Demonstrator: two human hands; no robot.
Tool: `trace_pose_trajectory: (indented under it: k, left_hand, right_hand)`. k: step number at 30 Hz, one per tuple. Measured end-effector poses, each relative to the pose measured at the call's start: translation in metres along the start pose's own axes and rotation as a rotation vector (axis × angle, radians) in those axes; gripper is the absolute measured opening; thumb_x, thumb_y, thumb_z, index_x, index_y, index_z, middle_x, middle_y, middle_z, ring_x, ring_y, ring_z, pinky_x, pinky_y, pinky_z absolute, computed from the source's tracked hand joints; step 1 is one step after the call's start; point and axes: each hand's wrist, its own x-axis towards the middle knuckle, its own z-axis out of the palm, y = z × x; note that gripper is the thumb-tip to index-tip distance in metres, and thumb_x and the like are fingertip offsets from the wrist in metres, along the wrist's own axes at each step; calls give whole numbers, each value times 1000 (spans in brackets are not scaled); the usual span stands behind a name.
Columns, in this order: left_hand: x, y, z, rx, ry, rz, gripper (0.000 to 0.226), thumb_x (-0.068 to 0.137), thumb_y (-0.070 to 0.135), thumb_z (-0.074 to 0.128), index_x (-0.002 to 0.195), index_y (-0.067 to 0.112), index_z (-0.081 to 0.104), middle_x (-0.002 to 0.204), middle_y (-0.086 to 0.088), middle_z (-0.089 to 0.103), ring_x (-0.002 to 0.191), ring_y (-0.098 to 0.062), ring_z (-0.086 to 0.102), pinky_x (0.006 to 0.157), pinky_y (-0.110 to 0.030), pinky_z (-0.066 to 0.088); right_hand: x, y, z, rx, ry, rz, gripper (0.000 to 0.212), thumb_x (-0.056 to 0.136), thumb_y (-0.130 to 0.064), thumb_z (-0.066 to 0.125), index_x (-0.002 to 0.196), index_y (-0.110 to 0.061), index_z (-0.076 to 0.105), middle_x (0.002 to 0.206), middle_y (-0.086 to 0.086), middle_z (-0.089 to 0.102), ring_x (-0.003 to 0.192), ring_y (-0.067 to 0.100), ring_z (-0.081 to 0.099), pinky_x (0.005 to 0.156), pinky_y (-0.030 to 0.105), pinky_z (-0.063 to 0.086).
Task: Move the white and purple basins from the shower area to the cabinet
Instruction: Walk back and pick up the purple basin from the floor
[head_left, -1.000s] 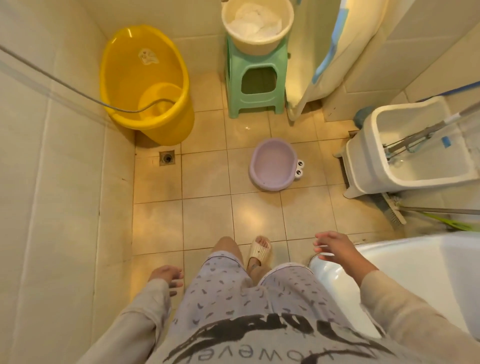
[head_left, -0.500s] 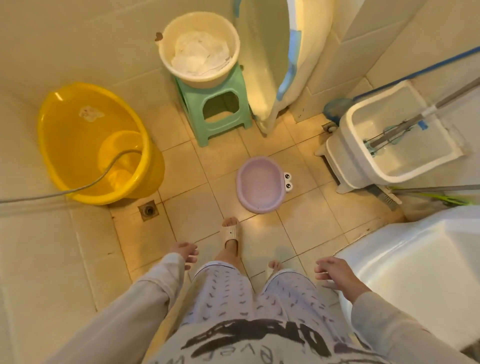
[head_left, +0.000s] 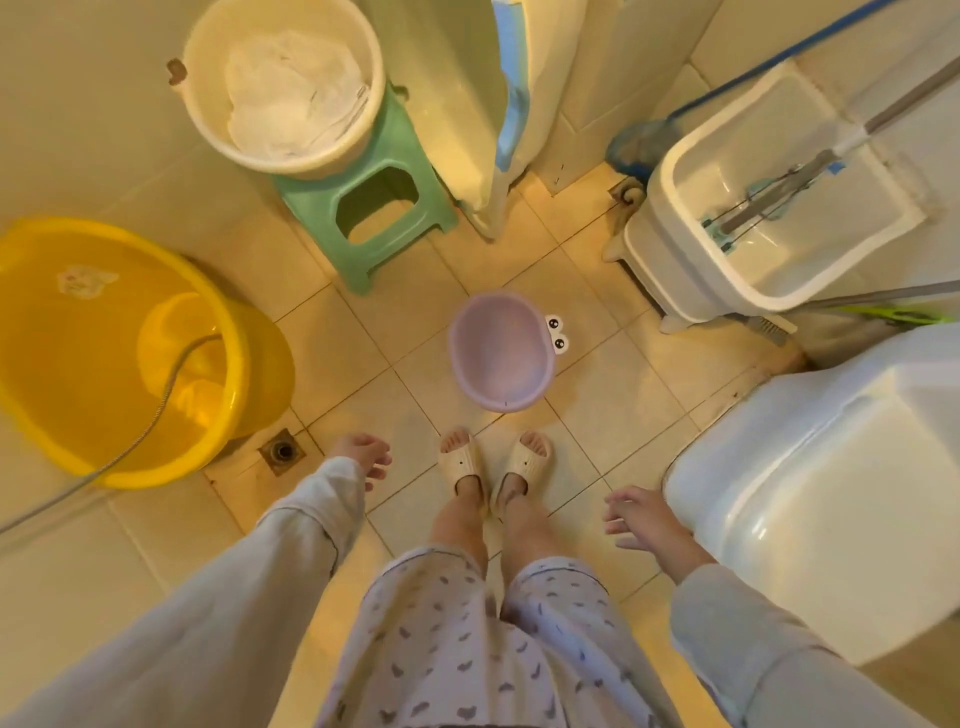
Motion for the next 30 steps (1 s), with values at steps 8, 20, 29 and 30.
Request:
trace_pose_trajectory:
  k: [8, 20, 29, 30]
  left_hand:
    - [119, 21, 71, 46, -100, -47, 24, 92, 9, 44, 72, 16, 54, 72, 0, 58, 61, -13, 53, 55, -24, 41]
    - [425, 56, 184, 200, 53, 51, 35, 86, 13, 50, 119, 0, 53, 117, -20, 58, 112, -32, 55, 99, -40, 46]
    - [491, 65, 221, -18, -51, 19, 51, 86, 10, 53, 135, 3, 41, 135, -13, 52, 115, -28, 54, 95, -41, 47]
    - [486, 65, 218, -38, -70, 7, 47, 87, 8, 51, 133, 2, 45, 131, -13, 55, 110, -28, 55, 94, -41, 48]
  right_hand:
    - [135, -40, 0, -53, -7, 37, 14, 89, -7, 49, 98, -10, 60, 81, 9, 62, 65, 19, 58, 75, 35, 49]
    - [442, -76, 83, 292, 59, 55, 44, 85, -7, 63, 127, -8, 50, 109, 12, 57, 99, 23, 57, 84, 40, 53]
    - [521, -81, 114, 284, -34, 25, 42, 88, -2, 58, 129, -6, 52, 131, 14, 58, 116, 29, 57, 86, 40, 49]
    - [516, -82, 111, 287, -31, 29, 41, 89, 0, 56, 129, -6, 51, 132, 15, 57, 116, 29, 56, 88, 41, 48]
